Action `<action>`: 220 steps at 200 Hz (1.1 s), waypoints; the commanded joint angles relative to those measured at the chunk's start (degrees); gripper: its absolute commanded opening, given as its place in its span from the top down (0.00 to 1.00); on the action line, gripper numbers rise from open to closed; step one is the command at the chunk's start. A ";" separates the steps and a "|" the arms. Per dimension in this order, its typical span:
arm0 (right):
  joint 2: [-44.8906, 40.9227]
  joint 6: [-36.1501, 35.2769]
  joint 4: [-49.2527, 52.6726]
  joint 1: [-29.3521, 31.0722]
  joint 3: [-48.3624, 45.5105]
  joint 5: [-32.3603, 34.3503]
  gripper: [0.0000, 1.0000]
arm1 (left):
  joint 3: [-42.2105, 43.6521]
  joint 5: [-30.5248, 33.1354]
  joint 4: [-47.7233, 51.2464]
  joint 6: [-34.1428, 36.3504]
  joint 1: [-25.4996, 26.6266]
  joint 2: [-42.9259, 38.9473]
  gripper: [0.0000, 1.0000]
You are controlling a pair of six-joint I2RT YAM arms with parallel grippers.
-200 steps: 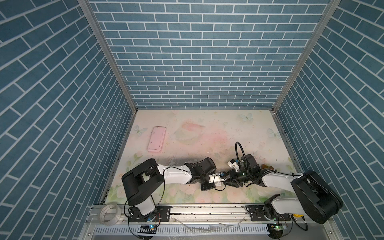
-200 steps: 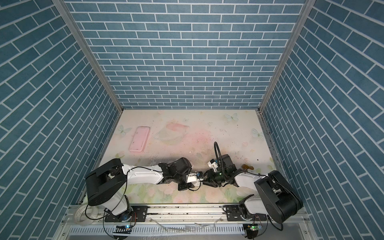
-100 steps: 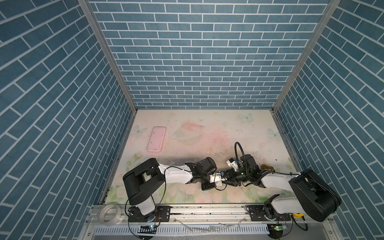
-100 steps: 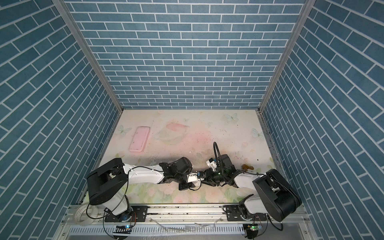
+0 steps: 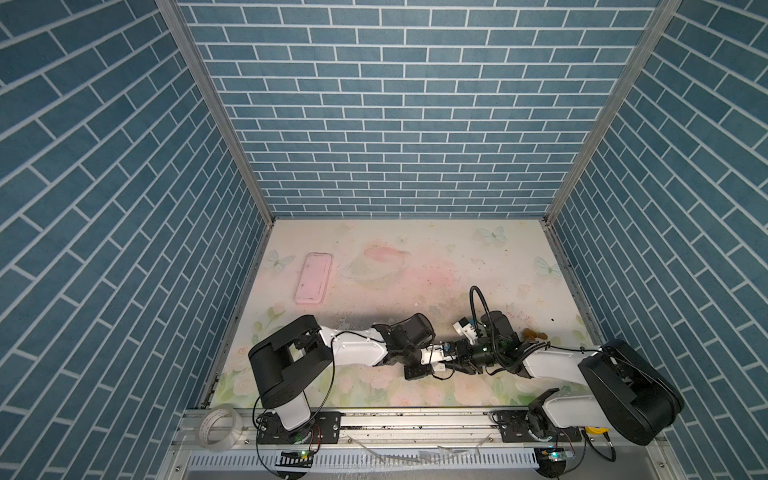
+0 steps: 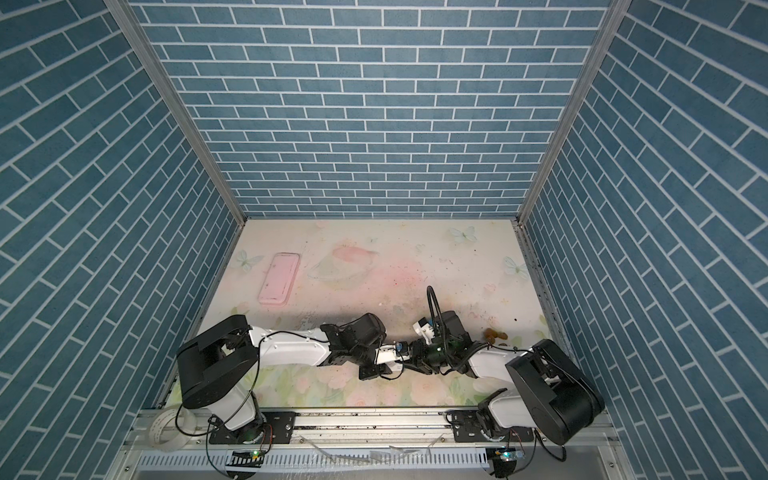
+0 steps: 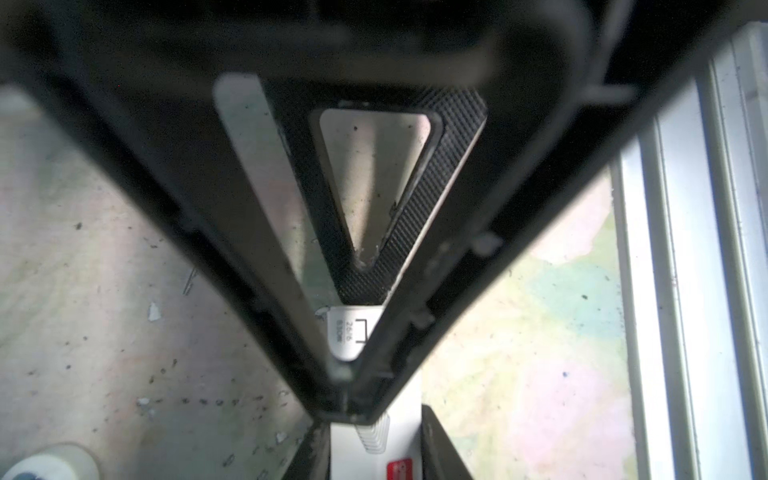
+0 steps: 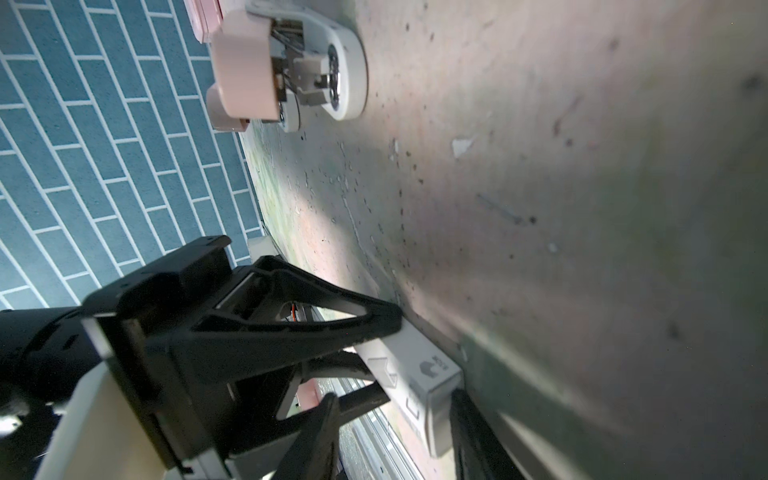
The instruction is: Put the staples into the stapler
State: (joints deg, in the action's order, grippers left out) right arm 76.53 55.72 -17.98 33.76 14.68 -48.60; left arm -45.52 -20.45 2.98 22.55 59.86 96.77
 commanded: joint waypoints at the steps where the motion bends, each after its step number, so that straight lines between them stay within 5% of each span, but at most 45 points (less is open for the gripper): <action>1: -2.79 -0.33 3.16 0.38 -0.84 2.15 0.56 | 0.65 0.62 5.31 0.13 -0.28 2.81 0.67; 220: -0.84 1.34 -2.22 0.43 -0.86 -1.63 0.55 | -0.32 -0.28 6.25 0.64 -0.27 4.30 0.66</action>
State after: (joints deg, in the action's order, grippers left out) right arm 74.02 55.75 -17.98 33.82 13.43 -48.03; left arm -46.96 -21.12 3.25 22.96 59.86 98.13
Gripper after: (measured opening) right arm 0.447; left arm 0.340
